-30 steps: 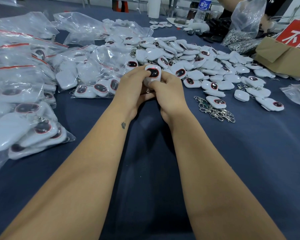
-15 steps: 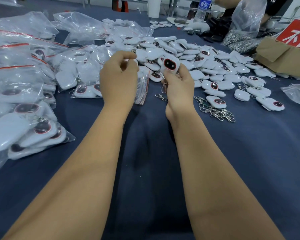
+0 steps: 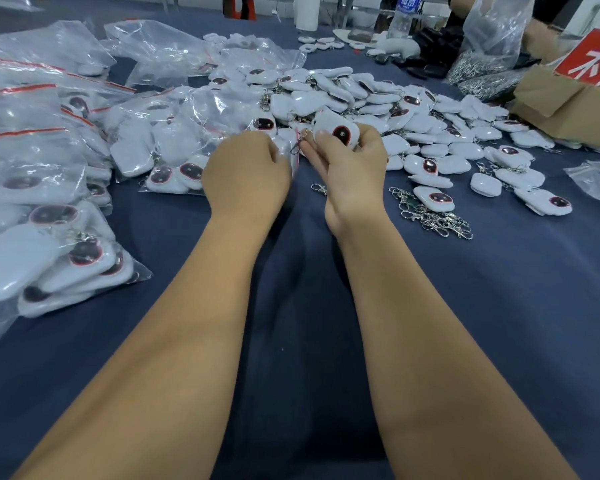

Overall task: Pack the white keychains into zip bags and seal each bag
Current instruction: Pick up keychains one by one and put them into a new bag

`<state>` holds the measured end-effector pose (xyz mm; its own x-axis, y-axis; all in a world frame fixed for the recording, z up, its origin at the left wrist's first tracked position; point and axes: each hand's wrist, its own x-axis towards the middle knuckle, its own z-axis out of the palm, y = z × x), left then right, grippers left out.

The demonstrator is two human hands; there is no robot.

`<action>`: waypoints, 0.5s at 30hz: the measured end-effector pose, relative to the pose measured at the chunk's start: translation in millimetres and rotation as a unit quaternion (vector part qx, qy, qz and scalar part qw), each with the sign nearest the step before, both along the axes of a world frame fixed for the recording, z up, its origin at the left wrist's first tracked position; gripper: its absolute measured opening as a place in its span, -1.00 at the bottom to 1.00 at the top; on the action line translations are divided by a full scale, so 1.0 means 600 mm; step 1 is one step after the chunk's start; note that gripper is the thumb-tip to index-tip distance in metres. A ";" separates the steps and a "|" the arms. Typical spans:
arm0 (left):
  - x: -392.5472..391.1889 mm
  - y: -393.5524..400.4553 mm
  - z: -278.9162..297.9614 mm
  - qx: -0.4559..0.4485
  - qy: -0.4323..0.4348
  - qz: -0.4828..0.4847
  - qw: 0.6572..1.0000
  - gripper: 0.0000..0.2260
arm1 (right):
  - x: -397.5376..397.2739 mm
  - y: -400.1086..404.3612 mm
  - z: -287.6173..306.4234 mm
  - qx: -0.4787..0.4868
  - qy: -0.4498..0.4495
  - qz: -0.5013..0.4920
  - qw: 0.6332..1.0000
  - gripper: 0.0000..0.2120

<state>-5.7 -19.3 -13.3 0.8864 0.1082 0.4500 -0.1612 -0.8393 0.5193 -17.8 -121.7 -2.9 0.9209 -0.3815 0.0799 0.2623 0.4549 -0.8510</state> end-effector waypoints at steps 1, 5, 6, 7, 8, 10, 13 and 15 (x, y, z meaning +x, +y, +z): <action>-0.003 0.001 0.003 -0.049 -0.013 -0.003 0.999 -0.81 | -0.001 0.004 0.001 0.000 -0.010 0.015 1.000 -0.80; -0.007 0.004 0.014 -0.204 -0.032 -0.005 0.979 -0.84 | -0.003 0.019 -0.008 -0.154 0.015 0.009 0.988 -0.85; -0.005 0.005 0.015 -0.235 -0.035 -0.004 0.971 -0.87 | -0.001 0.020 -0.012 -0.270 0.030 -0.024 0.962 -0.81; -0.004 0.005 0.015 -0.261 -0.042 -0.005 0.964 -0.88 | 0.002 0.020 -0.016 -0.376 0.036 -0.045 0.925 -0.74; -0.002 0.005 0.016 -0.279 -0.051 -0.008 0.959 -0.89 | 0.004 0.021 -0.019 -0.451 0.038 -0.048 0.890 -0.70; -0.002 0.003 0.015 -0.282 -0.064 -0.014 0.957 -0.89 | 0.004 0.021 -0.020 -0.499 0.048 -0.025 0.865 -0.69; -0.002 0.002 0.015 -0.247 -0.086 -0.017 0.965 -0.87 | -0.001 0.022 -0.020 -0.460 0.051 0.039 0.885 -0.69; -0.002 0.002 0.014 -0.223 -0.098 -0.022 0.970 -0.85 | -0.005 0.024 -0.020 -0.424 0.032 0.080 0.901 -0.74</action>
